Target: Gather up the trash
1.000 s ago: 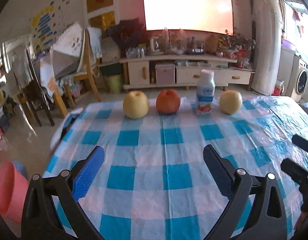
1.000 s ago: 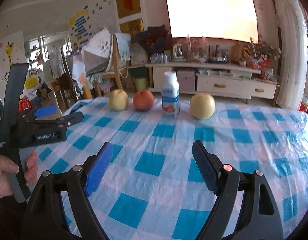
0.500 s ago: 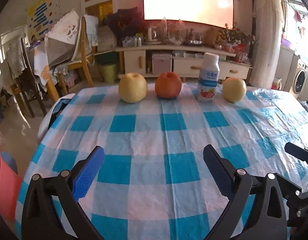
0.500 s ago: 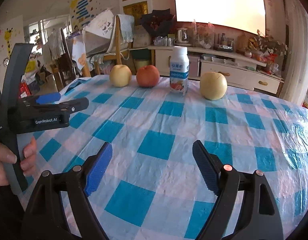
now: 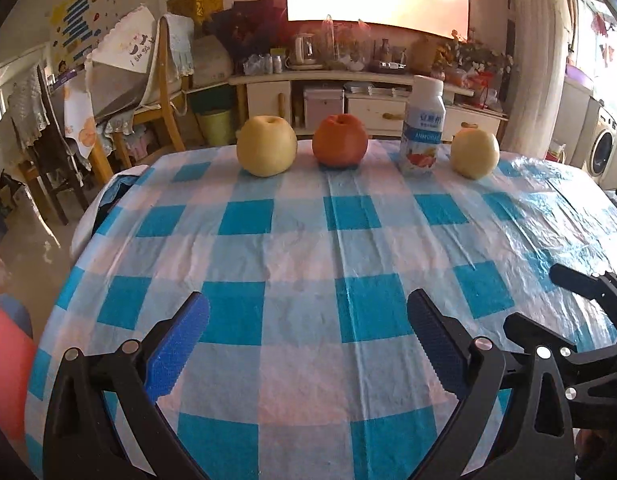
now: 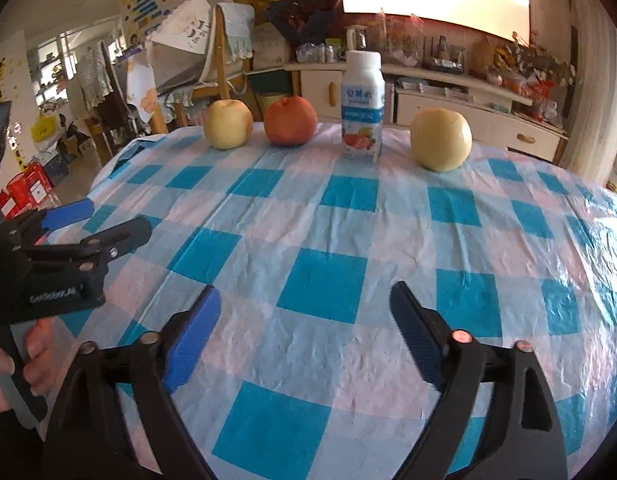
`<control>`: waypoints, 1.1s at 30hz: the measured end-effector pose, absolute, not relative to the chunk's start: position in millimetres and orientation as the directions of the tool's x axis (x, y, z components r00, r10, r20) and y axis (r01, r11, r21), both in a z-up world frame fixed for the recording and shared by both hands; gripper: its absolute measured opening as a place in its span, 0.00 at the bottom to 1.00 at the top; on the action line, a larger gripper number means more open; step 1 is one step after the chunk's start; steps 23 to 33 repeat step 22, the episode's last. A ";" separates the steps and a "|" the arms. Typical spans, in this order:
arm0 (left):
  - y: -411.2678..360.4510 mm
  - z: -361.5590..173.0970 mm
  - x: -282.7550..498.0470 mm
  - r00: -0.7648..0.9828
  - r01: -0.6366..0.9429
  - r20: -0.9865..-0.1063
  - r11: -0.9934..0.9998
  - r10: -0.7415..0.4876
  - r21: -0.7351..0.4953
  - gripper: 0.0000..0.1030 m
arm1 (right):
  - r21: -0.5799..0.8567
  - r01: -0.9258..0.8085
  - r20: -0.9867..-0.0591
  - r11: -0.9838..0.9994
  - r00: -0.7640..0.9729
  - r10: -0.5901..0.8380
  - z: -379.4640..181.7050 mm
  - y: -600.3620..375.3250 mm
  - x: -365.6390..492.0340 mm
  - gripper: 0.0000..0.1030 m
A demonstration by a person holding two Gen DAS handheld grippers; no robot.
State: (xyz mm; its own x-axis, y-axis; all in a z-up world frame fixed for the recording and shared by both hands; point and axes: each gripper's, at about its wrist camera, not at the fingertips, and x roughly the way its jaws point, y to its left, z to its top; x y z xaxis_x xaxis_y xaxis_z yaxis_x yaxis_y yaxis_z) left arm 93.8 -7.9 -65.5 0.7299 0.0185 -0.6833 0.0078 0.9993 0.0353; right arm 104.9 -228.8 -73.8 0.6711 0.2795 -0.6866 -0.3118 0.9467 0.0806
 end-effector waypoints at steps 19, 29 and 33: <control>-2.4 -72.8 96.0 0.715 -0.019 -0.698 0.999 0.035 0.031 0.95 | 0.096 -0.284 -0.690 0.954 0.672 0.269 -76.5 -235.8 107.3 0.94; -1.0 -74.6 96.6 0.708 -0.026 -0.705 0.999 0.037 0.026 0.95 | 0.097 -0.283 -0.690 0.954 0.672 0.270 -76.7 -235.6 107.1 0.94; -1.0 -74.6 96.6 0.708 -0.026 -0.705 0.999 0.037 0.026 0.95 | 0.097 -0.283 -0.690 0.954 0.672 0.270 -76.7 -235.6 107.1 0.94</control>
